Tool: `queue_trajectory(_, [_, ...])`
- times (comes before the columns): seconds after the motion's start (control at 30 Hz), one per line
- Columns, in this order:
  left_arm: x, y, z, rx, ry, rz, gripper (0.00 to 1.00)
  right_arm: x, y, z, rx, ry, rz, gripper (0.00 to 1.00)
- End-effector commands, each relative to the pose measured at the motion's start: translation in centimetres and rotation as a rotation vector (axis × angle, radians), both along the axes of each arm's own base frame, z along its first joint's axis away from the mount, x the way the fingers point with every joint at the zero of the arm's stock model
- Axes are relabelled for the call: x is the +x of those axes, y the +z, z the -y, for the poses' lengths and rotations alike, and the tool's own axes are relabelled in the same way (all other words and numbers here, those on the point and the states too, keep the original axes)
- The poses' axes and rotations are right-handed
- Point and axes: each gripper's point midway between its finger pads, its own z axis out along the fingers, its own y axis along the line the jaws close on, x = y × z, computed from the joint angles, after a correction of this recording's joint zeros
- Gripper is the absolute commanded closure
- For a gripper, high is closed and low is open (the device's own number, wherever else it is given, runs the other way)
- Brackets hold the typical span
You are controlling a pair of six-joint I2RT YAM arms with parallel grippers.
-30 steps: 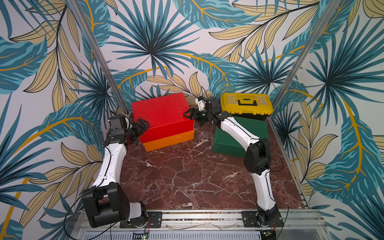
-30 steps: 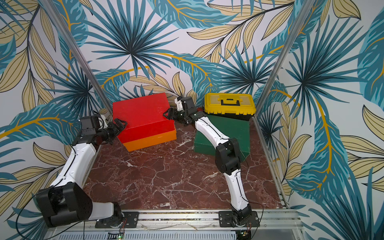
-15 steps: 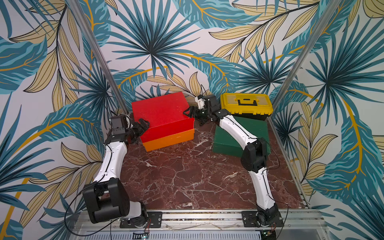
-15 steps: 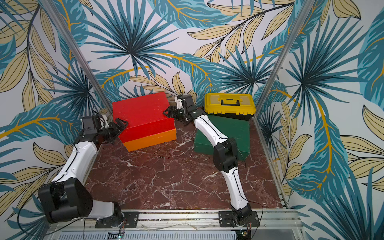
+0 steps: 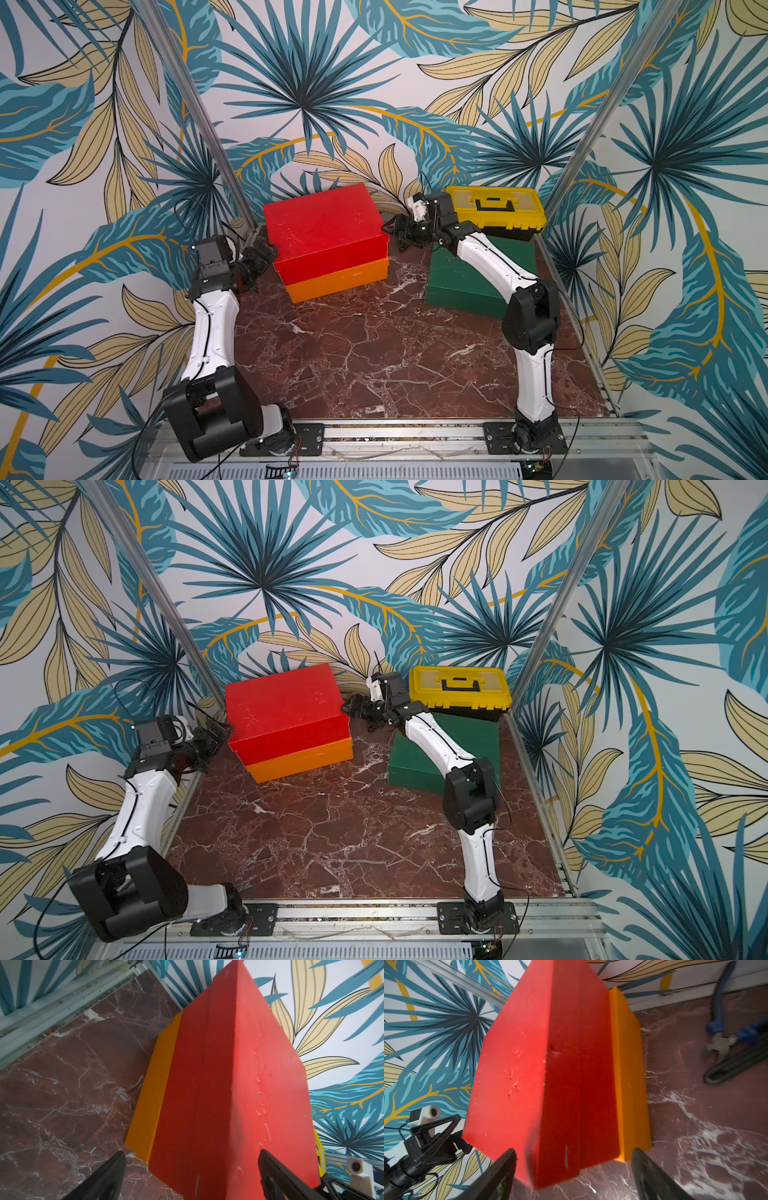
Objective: Stack the shoeboxes
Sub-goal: Move the shoebox to the shoebox, then move the shoebox to the center of the board.
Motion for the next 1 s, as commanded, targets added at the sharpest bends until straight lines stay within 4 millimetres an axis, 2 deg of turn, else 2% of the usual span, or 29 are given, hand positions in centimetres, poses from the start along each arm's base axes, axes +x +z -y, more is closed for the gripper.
queue_trajectory(0.0, [-2.0, 2.5, 0.2, 0.053, 0.022, 0.058, 0.0, -1.3, 4.7, 1.3, 0.036, -0.001, 0.112, 0.12])
queue_trajectory(0.07, [-2.9, 3.4, 0.2, 0.073, 0.039, 0.082, 0.0, -2.1, 5.5, 2.6, 0.031, -0.021, 0.122, 0.12])
queue_trajectory(0.13, [-4.3, 4.2, 0.8, 0.078, 0.036, 0.1, 0.0, -2.9, 5.9, 4.7, 0.014, -0.064, 0.122, 0.12])
queue_trajectory(0.23, [-6.8, 5.5, 3.3, 0.079, -0.02, 0.147, 0.0, -5.3, 5.5, 9.5, -0.008, -0.158, 0.086, 0.12])
queue_trajectory(0.33, [-8.5, 5.7, 8.7, 0.126, -0.124, 0.187, 0.0, -8.3, 4.2, 16.1, -0.025, -0.327, 0.078, 0.1])
queue_trajectory(0.4, [-9.1, 5.3, 13.2, 0.169, -0.225, 0.191, 0.0, -10.8, 3.2, 20.8, -0.08, -0.481, 0.091, 0.06])
queue_trajectory(0.53, [-9.3, 3.9, 21.5, 0.175, -0.384, 0.203, 0.0, -15.7, 3.0, 27.1, -0.162, -0.691, 0.105, 0.01])
queue_trajectory(0.6, [-9.1, 2.6, 26.3, 0.173, -0.471, 0.191, 0.0, -17.9, 2.8, 29.2, -0.197, -0.77, 0.103, 0.01])
queue_trajectory(0.7, [-8.5, 0.4, 32.8, 0.205, -0.588, 0.145, 0.0, -19.9, 1.6, 31.2, -0.221, -0.836, 0.075, 0.01])
queue_trajectory(0.77, [-8.0, -0.7, 35.8, 0.243, -0.627, 0.118, 0.0, -20.9, 0.3, 32.1, -0.239, -0.864, 0.036, 0.01])
queue_trajectory(0.9, [-6.7, -3.0, 38.9, 0.229, -0.649, 0.074, 0.0, -22.8, -2.3, 34.4, -0.273, -0.931, -0.032, 0.01])
queue_trajectory(0.97, [-5.7, -3.3, 40.2, 0.221, -0.659, 0.081, 0.0, -23.8, -3.4, 35.8, -0.303, -0.981, -0.061, 0.01])
